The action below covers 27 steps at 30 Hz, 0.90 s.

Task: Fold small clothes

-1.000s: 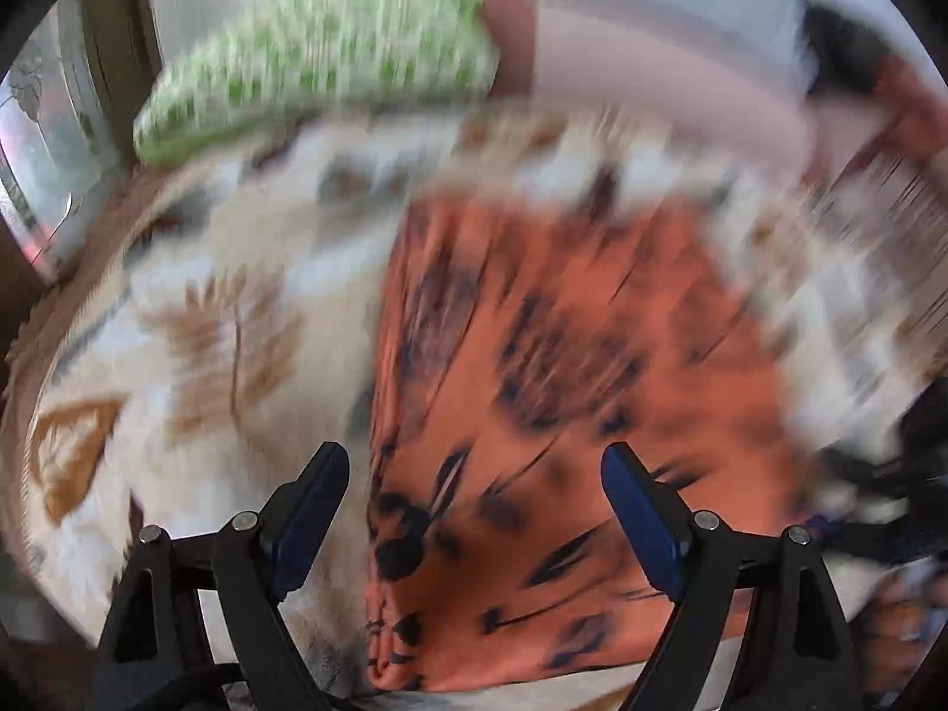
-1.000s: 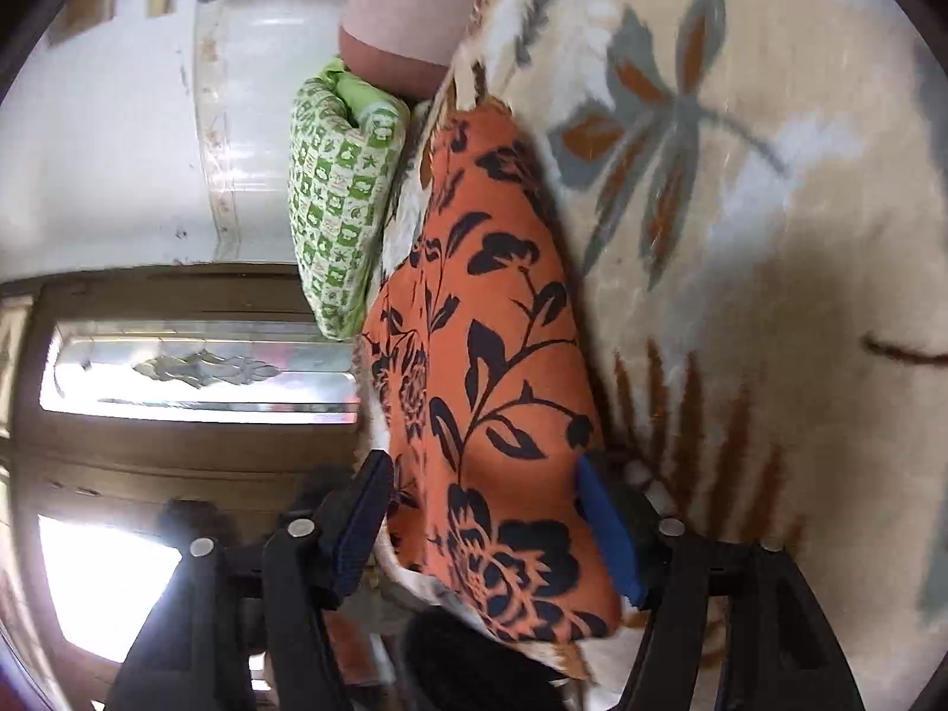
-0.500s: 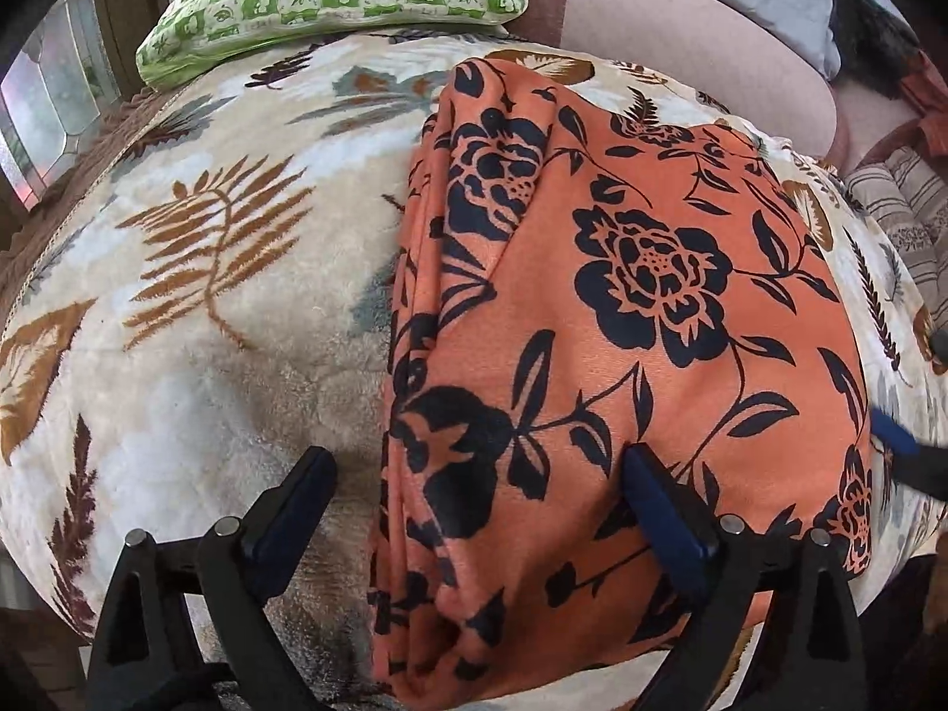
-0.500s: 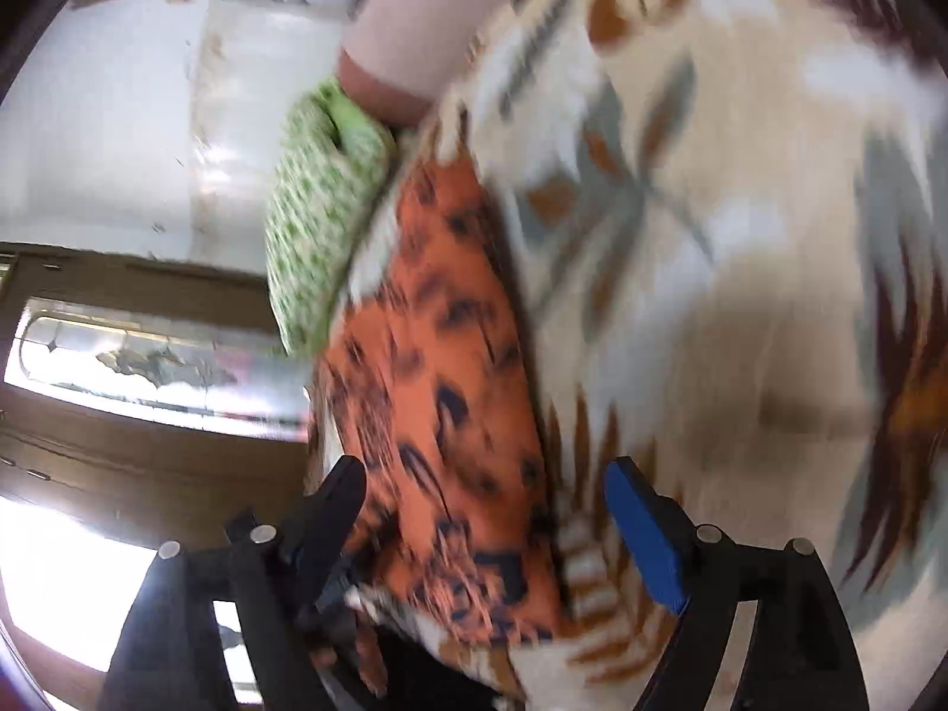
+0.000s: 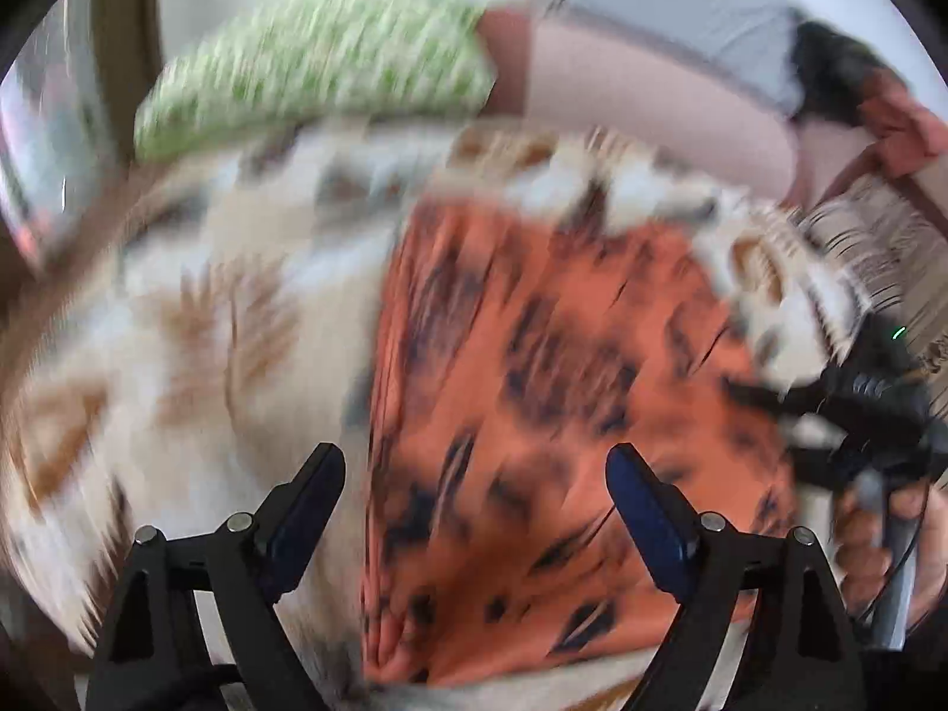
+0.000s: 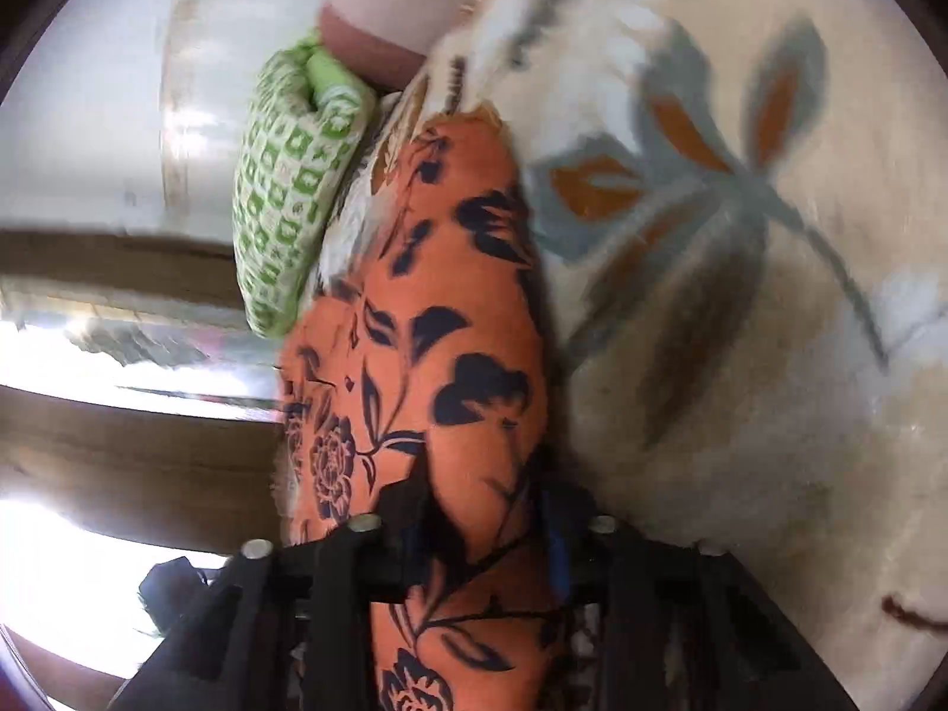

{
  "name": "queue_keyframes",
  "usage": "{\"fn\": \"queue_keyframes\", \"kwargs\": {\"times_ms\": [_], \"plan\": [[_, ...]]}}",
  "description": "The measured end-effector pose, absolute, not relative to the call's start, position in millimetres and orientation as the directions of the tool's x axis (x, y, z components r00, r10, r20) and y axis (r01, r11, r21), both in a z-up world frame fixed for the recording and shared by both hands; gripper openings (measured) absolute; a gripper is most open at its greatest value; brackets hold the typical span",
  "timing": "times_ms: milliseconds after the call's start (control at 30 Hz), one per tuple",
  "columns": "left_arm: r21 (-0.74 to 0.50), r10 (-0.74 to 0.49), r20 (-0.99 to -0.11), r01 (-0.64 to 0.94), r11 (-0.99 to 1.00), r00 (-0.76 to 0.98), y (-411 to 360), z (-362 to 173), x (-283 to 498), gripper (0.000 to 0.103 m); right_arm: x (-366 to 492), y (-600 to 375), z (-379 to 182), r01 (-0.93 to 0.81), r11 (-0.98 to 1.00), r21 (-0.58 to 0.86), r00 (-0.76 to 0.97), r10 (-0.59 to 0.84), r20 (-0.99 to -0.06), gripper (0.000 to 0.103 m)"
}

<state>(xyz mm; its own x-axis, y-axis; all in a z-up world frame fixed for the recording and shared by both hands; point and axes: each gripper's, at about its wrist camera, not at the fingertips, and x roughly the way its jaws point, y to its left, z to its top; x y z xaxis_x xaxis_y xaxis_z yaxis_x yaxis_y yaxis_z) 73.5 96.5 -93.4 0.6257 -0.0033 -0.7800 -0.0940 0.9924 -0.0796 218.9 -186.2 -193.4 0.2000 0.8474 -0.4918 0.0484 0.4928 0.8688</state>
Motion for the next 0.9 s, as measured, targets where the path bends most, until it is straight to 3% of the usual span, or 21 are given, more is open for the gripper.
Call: {"fn": "queue_keyframes", "kwargs": {"times_ms": [33, 100, 167, 200, 233, 333, 367, 400, 433, 500, 567, 633, 767, 900], "plan": [[-0.052, 0.013, -0.761, -0.082, 0.995, 0.649, 92.7, -86.0, 79.0, 0.090, 216.7, -187.6, -188.0, 0.032, 0.494, 0.869, 0.199, 0.849, -0.490, 0.064], [-0.018, 0.028, -0.778, -0.067, 0.998, 0.628, 91.5, -93.9, 98.9, 0.090, 215.9, -191.1, -176.0, -0.020, 0.487, 0.873, 0.238, 0.850, -0.469, 0.073], [0.035, 0.095, -0.869, -0.130, 0.991, 0.486, 102.7, -134.5, 118.2, 0.091, 222.5, -200.8, -171.8, -0.009, 0.474, 0.880, 0.287, 0.845, -0.452, 0.073], [0.011, 0.072, -0.882, -0.132, 0.991, 0.466, 106.8, -144.3, 118.5, 0.091, 227.5, -203.2, -172.6, 0.007, 0.464, 0.886, 0.301, 0.844, -0.444, 0.073], [-0.052, 0.031, -0.871, -0.155, 0.987, 0.490, 114.8, -150.1, 111.7, 0.092, 237.2, -205.8, -176.3, 0.037, 0.447, 0.894, 0.312, 0.845, -0.435, 0.073], [-0.063, 0.029, -0.868, -0.168, 0.984, 0.496, 116.3, -150.5, 102.9, 0.092, 264.3, -193.5, -195.8, 0.099, 0.419, 0.902, 0.280, 0.858, -0.430, 0.072], [-0.068, 0.025, -0.868, -0.169, 0.983, 0.495, 116.2, -152.3, 100.6, 0.092, 268.7, -187.7, -201.2, 0.105, 0.424, 0.899, 0.261, 0.861, -0.436, 0.066], [-0.086, 0.010, -0.869, -0.170, 0.982, 0.495, 118.4, -155.3, 98.7, 0.092, 269.3, -178.1, -199.1, 0.059, 0.471, 0.880, 0.242, 0.849, -0.470, 0.027], [-0.109, -0.009, -0.869, -0.174, 0.979, 0.495, 119.4, -156.6, 98.0, 0.093, 267.7, -166.9, -191.8, -0.013, 0.570, 0.822, 0.259, 0.796, -0.548, 0.027], [-0.200, -0.080, -0.871, -0.201, 0.959, 0.486, 131.4, -157.3, 98.3, 0.093, 268.8, -161.1, -199.5, 0.010, 0.594, 0.804, 0.252, 0.777, -0.577, 0.027], [-0.271, -0.140, -0.862, -0.209, 0.940, 0.487, 141.1, -143.7, 93.6, 0.092, 261.9, -165.6, -187.3, -0.007, 0.630, 0.776, 0.275, 0.748, -0.604, 0.037], [-0.334, -0.177, -0.811, -0.192, 0.923, 0.558, 150.8, -122.1, 85.5, 0.092, 249.1, -171.0, -168.4, -0.052, 0.678, 0.733, 0.313, 0.709, -0.633, 0.074], [-0.372, -0.195, -0.779, -0.189, 0.909, 0.596, 179.8, -103.0, 102.5, 0.092, 221.6, -183.5, -123.4, -0.129, 0.703, 0.699, 0.429, 0.675, -0.600, 0.075], [-0.433, -0.270, -0.780, -0.175, 0.884, 0.565, 193.4, -107.7, 139.4, 0.092, 192.6, -144.2, -96.5, -0.293, 0.623, 0.726, 0.318, 0.779, -0.540, 0.075]]}}
